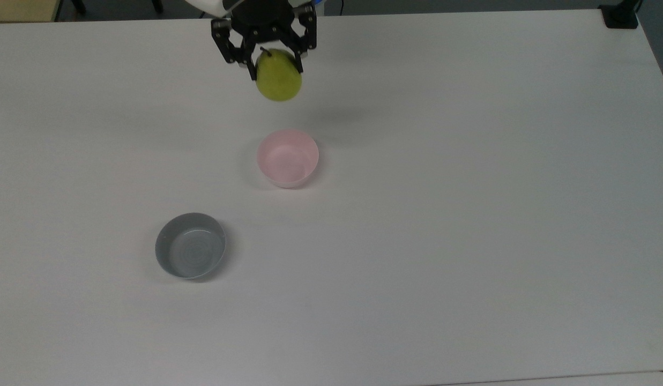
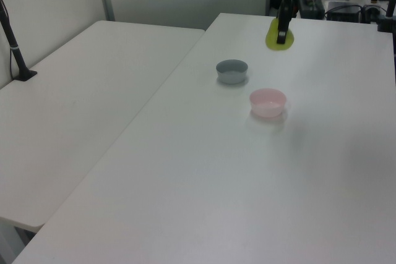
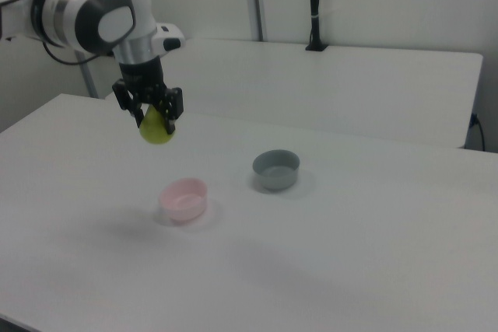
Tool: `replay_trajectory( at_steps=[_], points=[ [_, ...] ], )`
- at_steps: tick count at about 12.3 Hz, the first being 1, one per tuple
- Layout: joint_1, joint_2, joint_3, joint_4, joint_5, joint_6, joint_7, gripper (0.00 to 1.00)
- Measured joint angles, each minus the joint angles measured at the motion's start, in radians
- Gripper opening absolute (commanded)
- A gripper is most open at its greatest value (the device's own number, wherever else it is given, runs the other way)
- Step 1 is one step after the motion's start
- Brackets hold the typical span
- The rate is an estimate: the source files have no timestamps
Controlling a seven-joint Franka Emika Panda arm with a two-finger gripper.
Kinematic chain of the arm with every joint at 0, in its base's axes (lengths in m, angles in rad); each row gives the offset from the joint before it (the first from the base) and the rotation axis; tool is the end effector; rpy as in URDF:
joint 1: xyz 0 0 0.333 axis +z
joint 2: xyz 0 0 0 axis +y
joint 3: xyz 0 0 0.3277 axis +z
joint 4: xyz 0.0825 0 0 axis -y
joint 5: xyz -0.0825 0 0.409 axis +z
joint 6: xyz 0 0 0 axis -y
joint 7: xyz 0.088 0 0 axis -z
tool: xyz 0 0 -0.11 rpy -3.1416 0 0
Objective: Place the pear in the bowl
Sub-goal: 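Lower the pear into the pink bowl and open the gripper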
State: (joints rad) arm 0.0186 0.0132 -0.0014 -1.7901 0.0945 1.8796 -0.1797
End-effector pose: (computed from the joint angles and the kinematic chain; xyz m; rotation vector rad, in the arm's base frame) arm 0.5998 0.0177 0.5430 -3.0432 -0.2617 -0.1275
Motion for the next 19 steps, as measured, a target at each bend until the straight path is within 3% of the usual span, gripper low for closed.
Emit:
replay_trajectory(
  at_steps=[4,6,10,13,15,16,17,19],
  points=[
    [0.000,0.011,0.022,-0.166,-0.026,0.203,0.002,0.00],
    [0.001,0.035,0.029,-0.202,-0.050,0.253,0.010,0.00],
    [0.005,0.140,0.030,-0.215,-0.118,0.358,0.052,0.00],
    [0.009,0.190,0.030,-0.215,-0.123,0.402,0.058,0.04],
    [0.009,0.215,0.030,-0.214,-0.123,0.416,0.059,0.46],
    [0.009,0.223,0.030,-0.214,-0.123,0.416,0.059,0.88],
    [0.009,0.230,0.030,-0.213,-0.123,0.416,0.060,1.00],
    [0.009,0.233,0.030,-0.210,-0.123,0.416,0.066,1.00]
  ],
)
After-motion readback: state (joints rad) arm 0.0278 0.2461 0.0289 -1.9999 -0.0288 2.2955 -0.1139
